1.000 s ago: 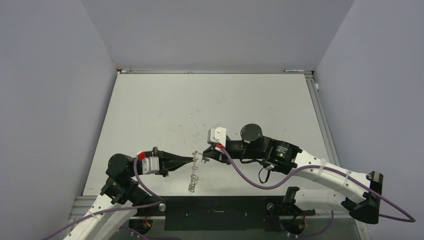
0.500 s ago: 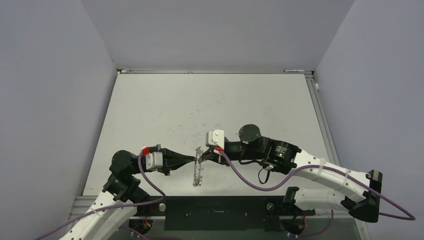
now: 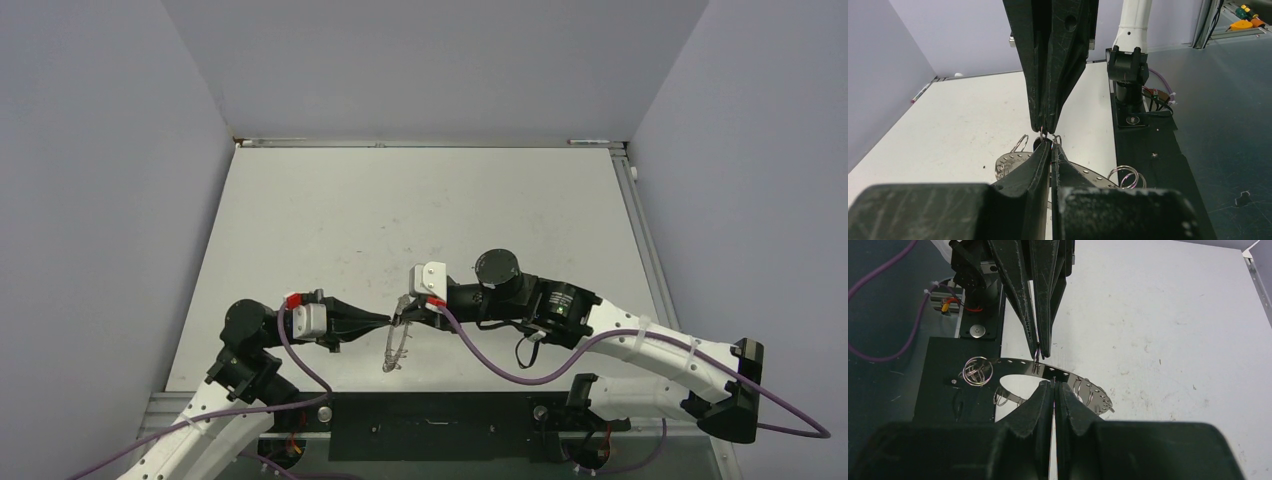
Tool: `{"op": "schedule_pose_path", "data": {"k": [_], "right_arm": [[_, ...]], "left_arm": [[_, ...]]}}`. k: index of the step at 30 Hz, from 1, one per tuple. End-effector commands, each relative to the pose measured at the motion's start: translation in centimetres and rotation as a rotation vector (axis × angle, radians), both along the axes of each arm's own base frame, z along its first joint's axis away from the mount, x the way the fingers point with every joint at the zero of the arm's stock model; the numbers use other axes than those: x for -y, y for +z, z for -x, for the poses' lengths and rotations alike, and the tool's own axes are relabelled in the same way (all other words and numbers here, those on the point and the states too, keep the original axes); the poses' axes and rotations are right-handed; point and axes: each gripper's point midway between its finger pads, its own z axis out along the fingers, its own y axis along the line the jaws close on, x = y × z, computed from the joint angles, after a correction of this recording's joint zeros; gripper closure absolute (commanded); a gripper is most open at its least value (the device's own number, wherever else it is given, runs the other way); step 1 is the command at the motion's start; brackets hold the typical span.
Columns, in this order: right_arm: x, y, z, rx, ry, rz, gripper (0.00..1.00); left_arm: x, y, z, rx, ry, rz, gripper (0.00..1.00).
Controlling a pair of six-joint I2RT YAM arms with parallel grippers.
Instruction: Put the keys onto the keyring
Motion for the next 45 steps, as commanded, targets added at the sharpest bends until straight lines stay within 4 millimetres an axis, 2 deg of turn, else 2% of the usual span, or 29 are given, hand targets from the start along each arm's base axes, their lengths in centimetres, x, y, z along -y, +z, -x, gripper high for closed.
{"op": "schedule_pose_path", "data": {"k": [1,31,45], "right_arm": [[-1.0,2.6,0.4,0.045,0.044,-0.066,0.95],[-1.4,2.9,1.3,0.055,0.086,-0.061,0.95],[-1.2,2.3,1.5,0.054,0.087,-0.039,0.95]], "left_arm": [[0.1,1.4,0.7,0.026,-0.034,0.028,1.0],[0.1,1.0,-0.3,-0.011,0.011,0.011,1.0],[-0.1,1.2,-0.8,-0.01,0.048,0.009,1.0]]}}
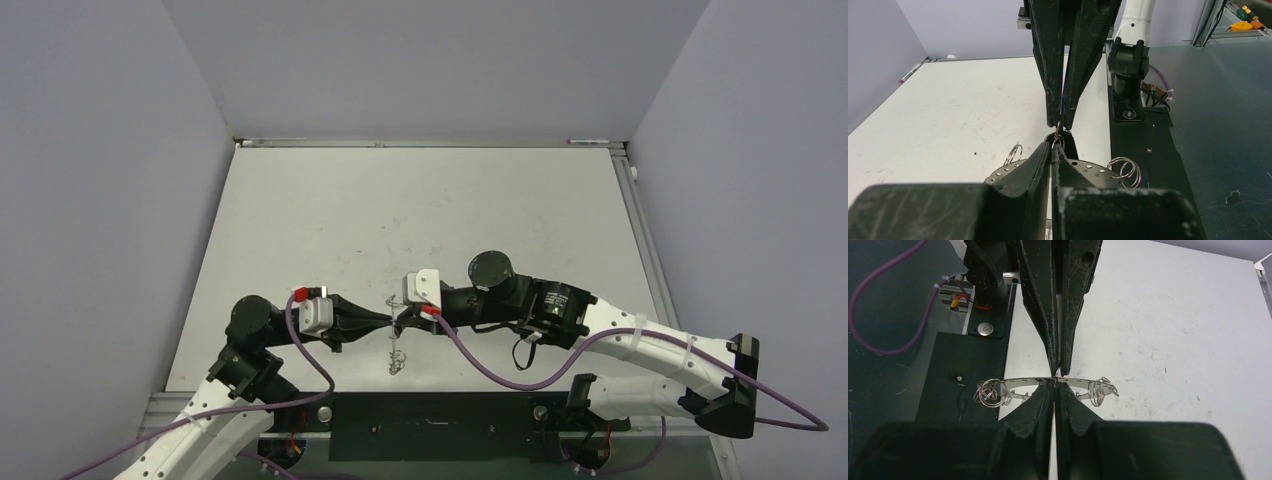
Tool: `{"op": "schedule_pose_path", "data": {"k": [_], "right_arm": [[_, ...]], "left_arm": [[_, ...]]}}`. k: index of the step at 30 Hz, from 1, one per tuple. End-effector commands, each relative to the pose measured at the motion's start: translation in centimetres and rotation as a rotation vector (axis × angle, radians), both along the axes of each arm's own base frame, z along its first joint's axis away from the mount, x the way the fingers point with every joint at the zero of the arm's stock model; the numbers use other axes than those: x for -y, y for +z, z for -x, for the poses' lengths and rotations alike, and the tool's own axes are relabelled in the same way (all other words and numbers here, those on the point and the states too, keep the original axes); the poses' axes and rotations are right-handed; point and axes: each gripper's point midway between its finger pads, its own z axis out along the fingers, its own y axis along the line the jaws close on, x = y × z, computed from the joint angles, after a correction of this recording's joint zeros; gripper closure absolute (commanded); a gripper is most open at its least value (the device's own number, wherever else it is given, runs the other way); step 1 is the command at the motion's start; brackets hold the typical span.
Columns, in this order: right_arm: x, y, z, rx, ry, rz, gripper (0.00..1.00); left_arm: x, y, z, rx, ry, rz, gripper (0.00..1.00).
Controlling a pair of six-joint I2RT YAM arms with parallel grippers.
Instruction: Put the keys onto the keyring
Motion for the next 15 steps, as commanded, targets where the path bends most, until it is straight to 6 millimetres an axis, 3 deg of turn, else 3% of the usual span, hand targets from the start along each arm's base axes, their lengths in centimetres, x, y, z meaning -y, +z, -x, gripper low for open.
{"op": "schedule_pose_path", "data": {"k": [1,15], "right_arm": [[-0.5,2.2,0.5,0.031,0.028,-0.055,0.95],[-0.7,1.1,0.4,0.024,0.026,-0.024,0.95]], "left_arm": [[-0.3,2.5,-0.2,0.064,0.03,0.041,1.0],[-0.5,2.8,-0.6,0.073,0.062,0.05,1.0]]}}
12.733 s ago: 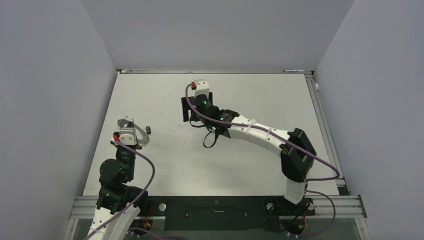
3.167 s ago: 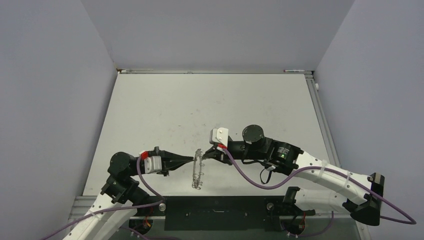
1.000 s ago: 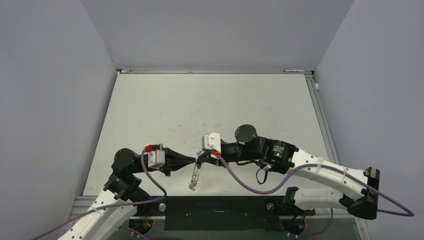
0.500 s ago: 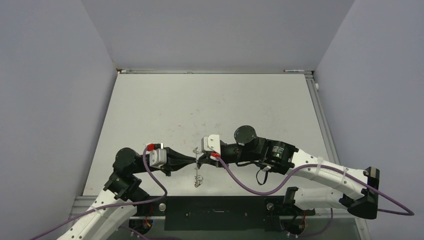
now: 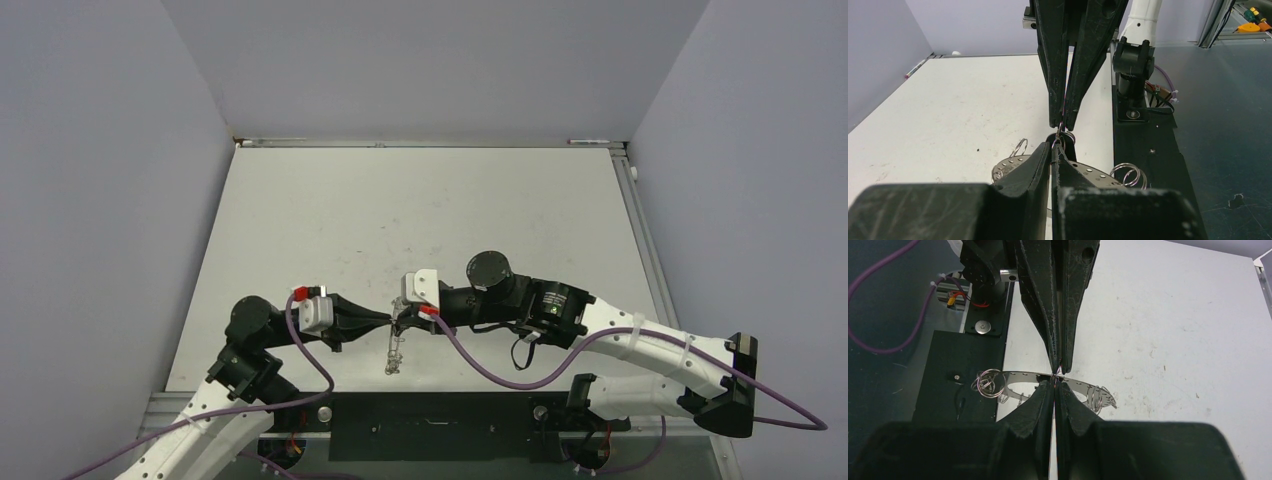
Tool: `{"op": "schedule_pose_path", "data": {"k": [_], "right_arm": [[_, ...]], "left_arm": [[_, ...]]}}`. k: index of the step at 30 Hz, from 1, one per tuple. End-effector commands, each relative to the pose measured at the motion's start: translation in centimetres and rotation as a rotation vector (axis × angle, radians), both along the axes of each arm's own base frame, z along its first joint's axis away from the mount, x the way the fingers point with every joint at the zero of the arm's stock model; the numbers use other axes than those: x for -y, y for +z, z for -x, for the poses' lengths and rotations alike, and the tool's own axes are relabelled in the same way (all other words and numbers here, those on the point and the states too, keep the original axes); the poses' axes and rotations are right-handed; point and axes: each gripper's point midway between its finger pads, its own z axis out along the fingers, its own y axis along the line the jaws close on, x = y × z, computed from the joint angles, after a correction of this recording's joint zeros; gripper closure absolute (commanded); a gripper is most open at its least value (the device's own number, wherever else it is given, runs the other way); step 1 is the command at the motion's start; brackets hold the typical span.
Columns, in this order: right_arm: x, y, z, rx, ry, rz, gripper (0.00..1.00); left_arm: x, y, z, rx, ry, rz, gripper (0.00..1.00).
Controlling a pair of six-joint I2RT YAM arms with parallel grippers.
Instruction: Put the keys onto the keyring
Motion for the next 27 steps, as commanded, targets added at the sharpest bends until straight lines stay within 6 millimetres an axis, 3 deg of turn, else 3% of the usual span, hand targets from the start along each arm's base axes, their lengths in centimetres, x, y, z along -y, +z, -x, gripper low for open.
{"op": "schedule_pose_path", "data": {"k": [1,22,23,27], "right_arm": [[-0.71,1.24,0.56,0.021,0.032,-0.03,0.95],[-0.59,1.11,0.26,0.032,-0.004,-0.029,0.95],[-0.56,1.17,0.22,0.033,-0.009,-0.03,0.94],[-0.47,1.41,0.08,0.036,-0.02,-0.037,0.71]], "left_arm": [[-0.41,3.01,-0.32,0.086,0.042,0.052,1.0],[-0.9,3.29,-1.13,0.092,0.101,0.058,1.0],[-0.93,3.32,-1.14,0.093,0.102,0.059,1.0],[-0.91,3.31,-1.17,0.093,0.102,0.058,1.0]]}}
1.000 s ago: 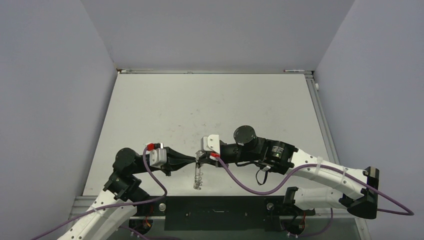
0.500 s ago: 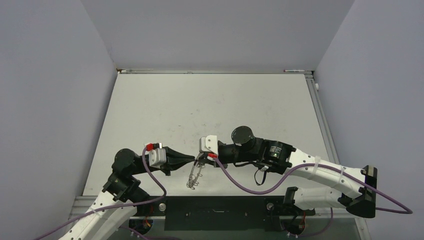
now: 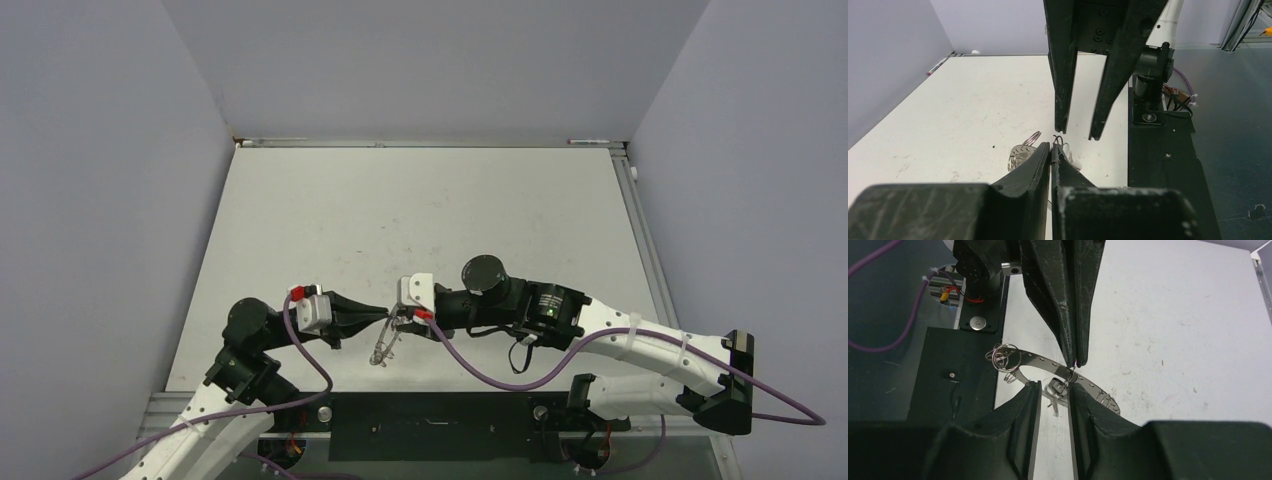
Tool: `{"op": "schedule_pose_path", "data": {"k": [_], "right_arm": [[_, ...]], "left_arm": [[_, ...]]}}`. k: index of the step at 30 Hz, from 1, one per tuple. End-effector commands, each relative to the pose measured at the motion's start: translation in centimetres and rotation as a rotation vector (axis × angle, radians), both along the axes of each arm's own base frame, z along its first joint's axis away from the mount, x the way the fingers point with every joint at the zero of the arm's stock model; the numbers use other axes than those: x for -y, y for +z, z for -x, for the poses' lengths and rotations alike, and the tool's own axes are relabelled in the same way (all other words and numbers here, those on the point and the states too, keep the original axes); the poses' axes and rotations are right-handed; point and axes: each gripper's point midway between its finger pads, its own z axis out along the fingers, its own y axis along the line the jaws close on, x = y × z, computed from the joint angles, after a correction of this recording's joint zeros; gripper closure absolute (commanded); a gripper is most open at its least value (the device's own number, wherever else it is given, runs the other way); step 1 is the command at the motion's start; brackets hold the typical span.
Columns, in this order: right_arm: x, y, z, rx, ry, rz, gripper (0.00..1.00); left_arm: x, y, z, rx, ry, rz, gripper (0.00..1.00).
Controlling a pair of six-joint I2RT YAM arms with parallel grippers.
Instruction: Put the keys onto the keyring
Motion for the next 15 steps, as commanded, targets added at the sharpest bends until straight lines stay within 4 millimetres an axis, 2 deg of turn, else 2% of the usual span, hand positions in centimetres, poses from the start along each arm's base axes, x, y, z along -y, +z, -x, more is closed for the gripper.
{"op": "schedule_pose_path", "data": {"k": [1,4,8,15], "right_arm": [[-0.3,2.1,0.4,0.022,0.009,-0.064,0.67],[-0.3,2.4,0.4,0.025,0.008,-0.074,0.6],[-0.1,2.8,0.2,0.035,-0.009,-0.103,0.6],[0.2,4.9,-1.2,0.026,-0.116,-0.225,0.62]], "left_arm": [[-0.5,3.0,-0.3,0.076,0.036,0.05,1.0],[-0.5,3.1,-0.3,0.076,0.035,0.051,1.0],[-0.5,3.2,-0.2,0.078,0.035,0.056,1.0],[-0.7,3.9,0.0,0.1,0.033,0.085,1.0]]}}
